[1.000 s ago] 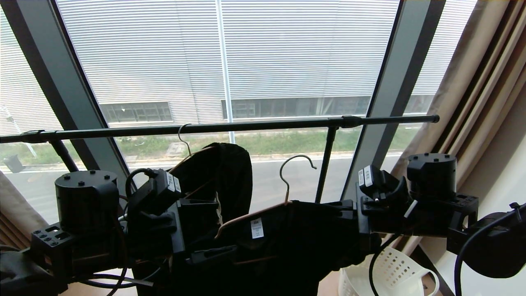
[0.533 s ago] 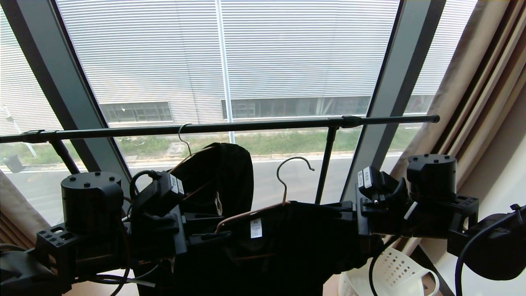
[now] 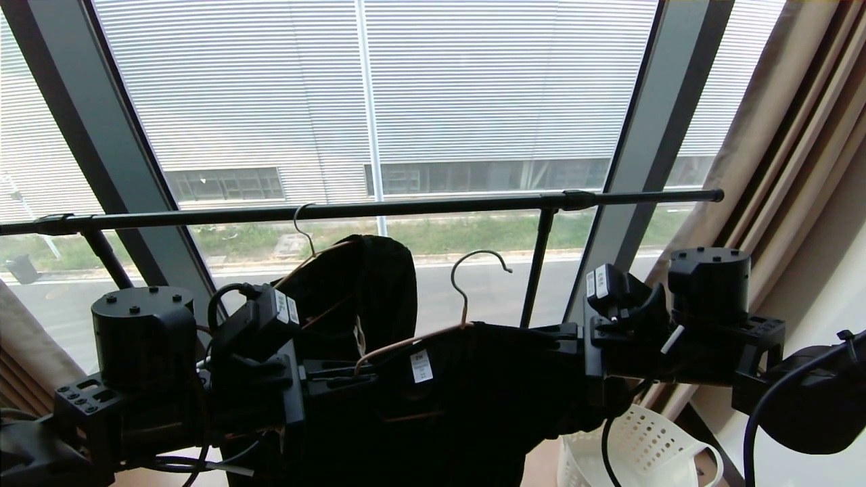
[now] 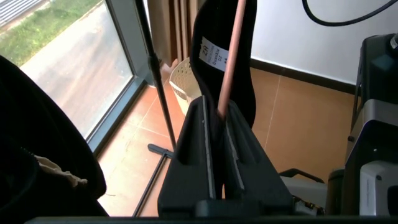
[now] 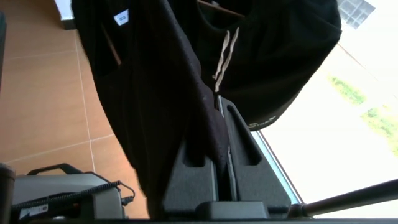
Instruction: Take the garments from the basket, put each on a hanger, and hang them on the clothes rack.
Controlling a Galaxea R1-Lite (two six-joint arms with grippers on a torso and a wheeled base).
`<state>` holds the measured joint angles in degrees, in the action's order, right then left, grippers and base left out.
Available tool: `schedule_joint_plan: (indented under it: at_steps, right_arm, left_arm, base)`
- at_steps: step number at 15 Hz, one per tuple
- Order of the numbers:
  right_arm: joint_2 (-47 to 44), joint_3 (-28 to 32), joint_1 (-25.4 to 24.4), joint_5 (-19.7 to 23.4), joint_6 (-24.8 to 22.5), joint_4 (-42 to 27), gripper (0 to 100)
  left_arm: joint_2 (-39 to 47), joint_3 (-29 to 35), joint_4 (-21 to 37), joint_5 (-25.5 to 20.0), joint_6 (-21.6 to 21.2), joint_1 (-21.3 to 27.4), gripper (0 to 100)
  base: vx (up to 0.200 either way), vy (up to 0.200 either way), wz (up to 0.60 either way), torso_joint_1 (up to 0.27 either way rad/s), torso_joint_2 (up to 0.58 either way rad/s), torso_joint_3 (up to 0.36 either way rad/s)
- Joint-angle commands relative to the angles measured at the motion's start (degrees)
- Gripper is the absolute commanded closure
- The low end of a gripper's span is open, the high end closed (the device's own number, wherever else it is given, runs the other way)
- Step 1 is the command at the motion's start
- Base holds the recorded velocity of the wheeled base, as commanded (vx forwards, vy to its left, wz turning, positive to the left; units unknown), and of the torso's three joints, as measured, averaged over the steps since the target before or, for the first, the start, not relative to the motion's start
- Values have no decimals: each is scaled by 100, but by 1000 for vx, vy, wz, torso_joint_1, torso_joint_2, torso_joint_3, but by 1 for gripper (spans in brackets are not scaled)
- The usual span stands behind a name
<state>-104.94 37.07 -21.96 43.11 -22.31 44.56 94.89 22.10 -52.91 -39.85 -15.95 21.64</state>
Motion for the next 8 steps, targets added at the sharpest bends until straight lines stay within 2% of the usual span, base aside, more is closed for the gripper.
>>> schedule_joint_plan:
  at_steps: [1, 3, 5, 8]
  right_arm:
    - [-9, 2, 51, -4, -2, -8, 0]
    - [0, 2, 174, 5, -10, -8, 0]
    - [0, 19, 499, 66, -177, 9, 0]
    - [-27, 90, 772, 312, -309, 0, 0]
  left_arm:
    - [-15, -22, -9, -5, 4, -19, 100]
    - [-23, -30, -9, -5, 4, -54, 100]
    - [-67, -30, -9, -5, 12, -90, 100]
    - [-102, -30, -9, -14, 12, -142, 100]
  base:
    - [0, 0, 0, 0, 0, 0]
    - [0, 0, 0, 0, 0, 0]
    - [0, 0, 0, 0, 0, 0]
    - [0, 0, 0, 0, 0, 0]
